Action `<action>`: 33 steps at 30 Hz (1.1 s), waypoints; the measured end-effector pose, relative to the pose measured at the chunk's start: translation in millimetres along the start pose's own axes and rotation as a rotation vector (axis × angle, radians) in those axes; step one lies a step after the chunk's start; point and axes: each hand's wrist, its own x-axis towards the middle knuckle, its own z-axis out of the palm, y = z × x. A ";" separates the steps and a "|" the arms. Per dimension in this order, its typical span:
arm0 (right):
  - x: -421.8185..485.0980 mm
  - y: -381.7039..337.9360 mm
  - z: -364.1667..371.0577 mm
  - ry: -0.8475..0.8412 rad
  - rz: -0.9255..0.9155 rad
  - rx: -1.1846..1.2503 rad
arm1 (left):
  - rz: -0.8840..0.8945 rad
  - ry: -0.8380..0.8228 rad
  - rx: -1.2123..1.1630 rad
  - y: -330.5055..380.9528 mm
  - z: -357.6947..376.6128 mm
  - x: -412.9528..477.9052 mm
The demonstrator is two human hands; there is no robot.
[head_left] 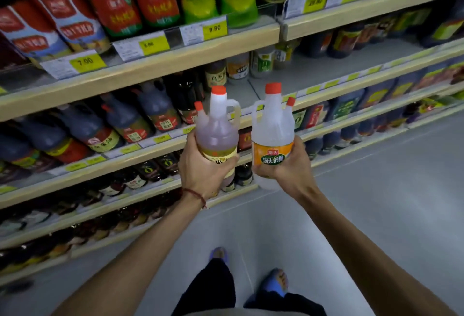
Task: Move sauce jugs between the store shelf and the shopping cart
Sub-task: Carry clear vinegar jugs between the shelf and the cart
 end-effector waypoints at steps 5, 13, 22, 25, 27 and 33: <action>44.4 2.5 -12.8 -0.053 0.004 -0.020 | -0.040 0.017 0.041 3.0 33.8 17.3; 105.9 6.7 -20.0 -0.104 -0.018 -0.080 | -0.099 0.088 -0.004 4.6 87.2 67.4; 160.2 3.5 -31.0 -0.142 -0.098 -0.116 | -0.044 0.167 -0.021 9.8 115.5 107.0; 177.5 7.1 -33.4 -0.160 -0.134 -0.104 | 0.002 0.197 -0.003 8.8 124.9 113.8; 187.6 11.8 -34.5 -0.179 -0.153 -0.109 | 0.037 0.218 -0.014 6.3 131.9 118.0; 205.5 27.9 -31.8 -0.207 -0.217 -0.118 | 0.167 0.296 -0.053 -4.1 146.3 133.2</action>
